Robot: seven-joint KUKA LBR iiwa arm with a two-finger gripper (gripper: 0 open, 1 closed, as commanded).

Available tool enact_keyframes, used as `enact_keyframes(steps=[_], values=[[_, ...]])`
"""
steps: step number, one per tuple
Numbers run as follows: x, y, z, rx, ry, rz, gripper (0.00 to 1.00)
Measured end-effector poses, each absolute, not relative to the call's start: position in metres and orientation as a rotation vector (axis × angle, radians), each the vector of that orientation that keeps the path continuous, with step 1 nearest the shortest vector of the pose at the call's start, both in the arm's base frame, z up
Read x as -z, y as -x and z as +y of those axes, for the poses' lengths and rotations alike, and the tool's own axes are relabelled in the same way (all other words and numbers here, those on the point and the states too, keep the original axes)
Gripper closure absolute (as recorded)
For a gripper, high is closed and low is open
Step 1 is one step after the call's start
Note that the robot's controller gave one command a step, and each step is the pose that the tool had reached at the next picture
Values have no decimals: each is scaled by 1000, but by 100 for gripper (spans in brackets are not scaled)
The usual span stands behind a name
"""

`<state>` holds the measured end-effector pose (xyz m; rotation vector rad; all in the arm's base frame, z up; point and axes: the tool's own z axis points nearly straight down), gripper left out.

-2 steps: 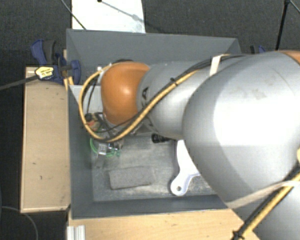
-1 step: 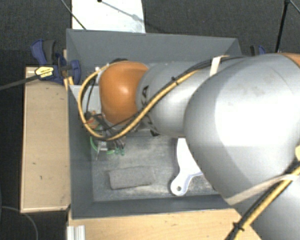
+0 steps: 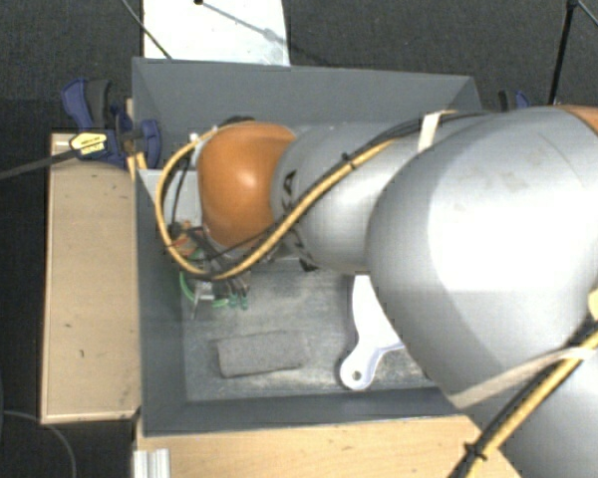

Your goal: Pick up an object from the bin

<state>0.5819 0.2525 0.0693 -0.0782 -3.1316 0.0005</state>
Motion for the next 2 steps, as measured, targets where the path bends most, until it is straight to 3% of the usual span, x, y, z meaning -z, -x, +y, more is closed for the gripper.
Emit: enact_keyframes(steps=[1,2], values=[[-74,-580,252,-3,78,-3130,100],[-96,-580,251,-6,79,-3130,100]])
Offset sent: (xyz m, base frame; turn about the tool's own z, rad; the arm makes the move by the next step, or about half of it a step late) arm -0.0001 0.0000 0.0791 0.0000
